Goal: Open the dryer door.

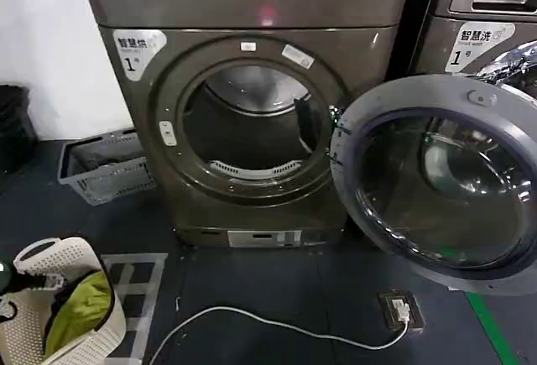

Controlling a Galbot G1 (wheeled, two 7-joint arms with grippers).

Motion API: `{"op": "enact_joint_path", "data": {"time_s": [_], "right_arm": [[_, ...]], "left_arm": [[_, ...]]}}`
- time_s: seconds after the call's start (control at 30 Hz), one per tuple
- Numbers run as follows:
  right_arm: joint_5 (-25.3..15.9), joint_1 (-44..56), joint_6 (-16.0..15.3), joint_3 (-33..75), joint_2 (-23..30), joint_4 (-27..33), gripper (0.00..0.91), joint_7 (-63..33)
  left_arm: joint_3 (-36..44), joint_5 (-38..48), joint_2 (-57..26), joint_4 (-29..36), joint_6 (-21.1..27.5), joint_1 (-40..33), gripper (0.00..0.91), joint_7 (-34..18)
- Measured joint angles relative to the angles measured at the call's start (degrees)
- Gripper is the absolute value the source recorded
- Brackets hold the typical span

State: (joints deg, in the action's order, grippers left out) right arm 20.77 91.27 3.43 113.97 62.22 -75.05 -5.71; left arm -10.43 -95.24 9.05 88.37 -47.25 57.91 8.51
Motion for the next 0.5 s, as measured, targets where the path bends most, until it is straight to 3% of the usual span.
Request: {"op": "enact_joint_path", "data": {"time_s": [0.5], "right_arm": [[0.0, 0.0, 0.6, -0.5, 0.4, 0.0, 0.907, -0.1]], "left_arm": [[0.4, 0.9, 0.5, -0.2, 0.1, 1.1, 0.907, 0.1]]}}
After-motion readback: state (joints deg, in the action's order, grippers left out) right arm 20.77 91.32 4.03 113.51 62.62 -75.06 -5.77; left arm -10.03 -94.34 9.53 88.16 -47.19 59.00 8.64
